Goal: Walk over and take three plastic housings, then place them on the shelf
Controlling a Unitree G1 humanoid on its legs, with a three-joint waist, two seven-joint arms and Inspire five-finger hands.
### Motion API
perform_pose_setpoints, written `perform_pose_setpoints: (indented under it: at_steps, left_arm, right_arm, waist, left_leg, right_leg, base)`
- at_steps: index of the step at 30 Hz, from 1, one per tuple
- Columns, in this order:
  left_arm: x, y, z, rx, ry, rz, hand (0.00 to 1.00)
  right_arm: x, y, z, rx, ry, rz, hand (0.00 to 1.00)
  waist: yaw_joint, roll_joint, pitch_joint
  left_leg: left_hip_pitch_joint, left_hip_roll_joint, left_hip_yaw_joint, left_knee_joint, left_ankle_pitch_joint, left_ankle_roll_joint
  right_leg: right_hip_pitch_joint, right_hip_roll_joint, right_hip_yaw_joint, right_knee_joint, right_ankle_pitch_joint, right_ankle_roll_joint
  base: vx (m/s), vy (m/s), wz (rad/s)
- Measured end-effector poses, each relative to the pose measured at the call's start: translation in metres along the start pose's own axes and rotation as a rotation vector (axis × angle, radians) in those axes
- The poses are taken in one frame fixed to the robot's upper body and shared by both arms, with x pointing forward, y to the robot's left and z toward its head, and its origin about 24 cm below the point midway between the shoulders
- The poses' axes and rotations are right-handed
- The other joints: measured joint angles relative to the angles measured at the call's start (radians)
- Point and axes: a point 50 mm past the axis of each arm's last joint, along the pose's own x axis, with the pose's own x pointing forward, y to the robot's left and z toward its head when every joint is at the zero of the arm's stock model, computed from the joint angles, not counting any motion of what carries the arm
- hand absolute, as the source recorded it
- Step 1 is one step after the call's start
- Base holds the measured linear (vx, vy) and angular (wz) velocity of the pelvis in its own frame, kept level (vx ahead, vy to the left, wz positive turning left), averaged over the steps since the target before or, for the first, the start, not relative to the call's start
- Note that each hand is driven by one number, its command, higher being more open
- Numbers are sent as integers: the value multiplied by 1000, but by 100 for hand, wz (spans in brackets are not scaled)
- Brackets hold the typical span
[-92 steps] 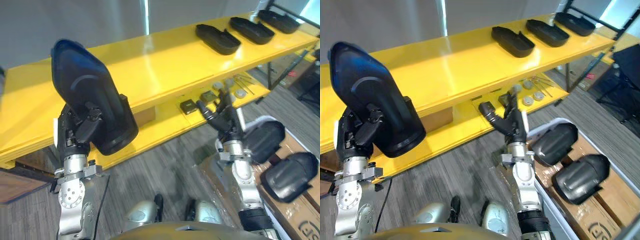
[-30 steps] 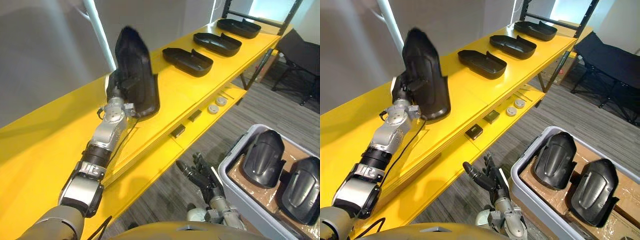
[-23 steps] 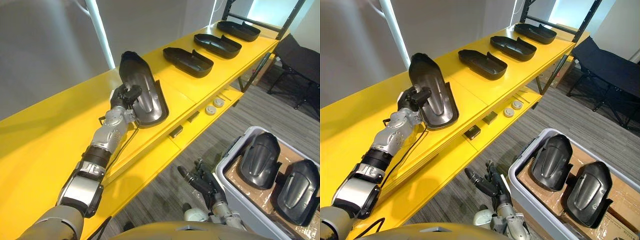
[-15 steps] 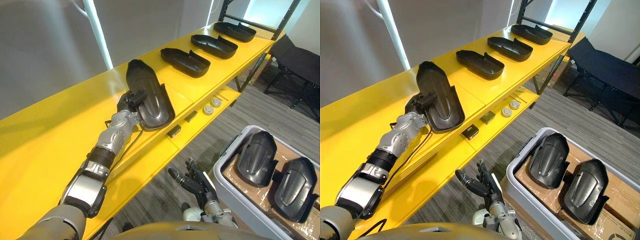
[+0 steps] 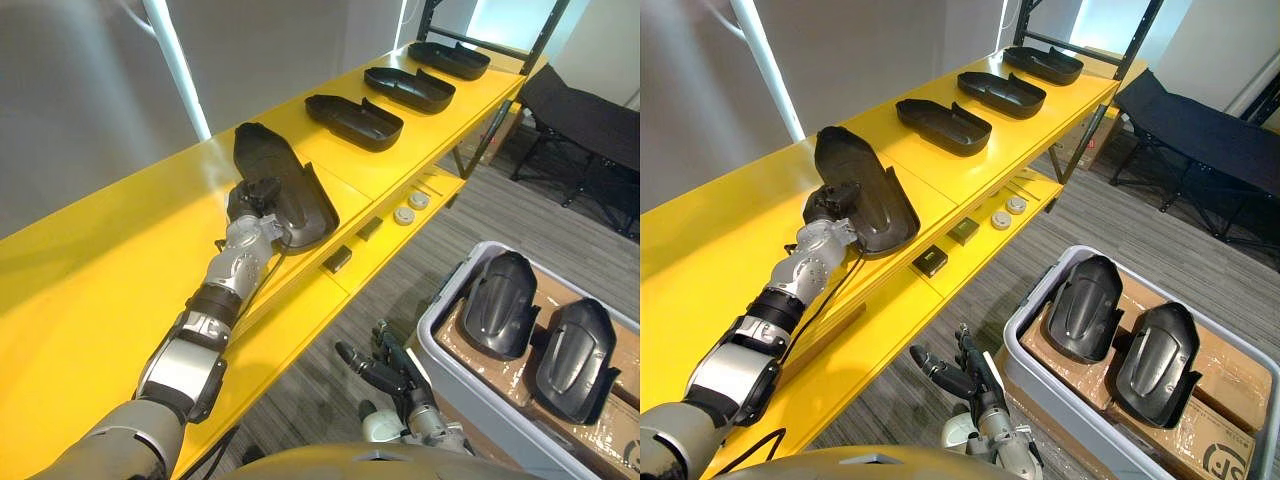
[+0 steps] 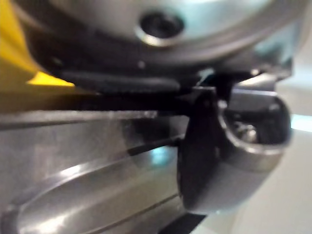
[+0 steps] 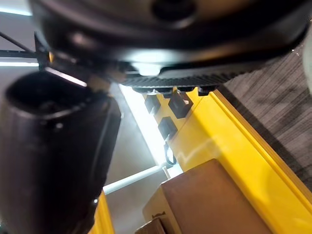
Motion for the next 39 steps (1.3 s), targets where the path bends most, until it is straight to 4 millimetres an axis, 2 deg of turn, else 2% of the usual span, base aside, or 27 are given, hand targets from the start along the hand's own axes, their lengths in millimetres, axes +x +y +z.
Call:
perform_pose_setpoints:
  at_steps: [1, 2, 7, 13, 19, 22, 25, 27, 33, 36, 39]
  left_arm:
    - [1, -1, 2, -1, -3, 9, 0]
    - [1, -1, 4, -7, -8, 20, 100]
    - [2, -3, 14, -43, -36, 43, 100]
    - [3, -3, 12, -40, -40, 67, 100]
    - [4, -3, 22, 89, -121, 134, 100]
    - [6, 5, 29, 132, -149, 229, 100]
    - [10, 21, 39, 246, -203, 333, 100]
    - [15, 31, 54, 351, -247, 393, 100]
    - [19, 46, 89, 512, -358, 417, 100]
    - [21, 49, 92, 573, -353, 384, 100]
    - [21, 44, 89, 593, -350, 341, 100]
  right_arm:
    - [0, 1, -1, -1, 3, -1, 100]
    - [-1, 2, -1, -1, 6, -3, 100]
    - [-1, 1, -2, -8, 8, -15, 100]
    - [-2, 0, -2, -24, 1, -8, 100]
    - [-2, 0, -1, -26, -8, -3, 100]
    - [-3, 0, -1, -19, -12, -3, 100]
    - [-3, 1, 0, -20, -15, 0, 100]
    - [-3, 0, -1, -13, -15, 0, 100]
    - [-4, 2, -1, 4, -12, 4, 100]
    - [-4, 2, -1, 5, -12, 6, 100]
    - [-3, 3, -1, 3, -12, 3, 100]
  waist:
    - [-1, -1, 4]
    - [-3, -1, 7]
    - [-4, 4, 21]
    - [-4, 6, 25]
    - [-8, 4, 45]
    - [-8, 5, 46]
    - [-8, 5, 48]
    - [-2, 3, 52]
    - [5, 0, 57]
    - [5, 0, 57]
    - [5, 0, 57]
  left_leg:
    - [-1, 0, 0, 0, 1, 0]
    - [-2, 0, 0, 0, 1, 1]
    - [-15, 0, 0, 0, 5, 2]
    - [-13, 1, 1, 0, 6, 2]
    - [-13, 1, 3, 0, 7, 2]
    - [-13, 2, 2, 1, 7, 2]
    - [-13, 2, 1, 1, 7, 2]
    - [-13, 1, -4, 4, 7, 2]
    - [-13, -1, -28, 5, 7, 2]
    - [-13, -1, -30, 5, 7, 2]
    - [-12, -1, -35, 4, 7, 2]
  right_leg:
    - [-1, 0, 0, 0, 1, 0]
    - [-2, 0, 0, 0, 1, 0]
    - [-16, 1, 0, 1, 7, -1]
    - [-14, 2, 0, 1, 9, 0]
    - [-14, 2, 1, 1, 12, 1]
    - [-14, 3, 0, 1, 12, 2]
    - [-13, 3, -1, 1, 15, 6]
    - [-11, 2, -5, 1, 15, 6]
    - [7, -2, -27, -2, 11, -1]
    - [10, -2, -30, -4, 10, -1]
    - [18, -2, -39, -9, 10, -1]
  base:
    - [0, 0, 0]
    - [0, 0, 0]
    - [0, 0, 0]
    - [0, 0, 0]
    - [0, 0, 0]
    - [0, 0, 0]
    - [19, -3, 2]
    - [14, -1, 6]
    - [6, -1, 12]
    - [7, -1, 3]
    - [1, -2, 3]
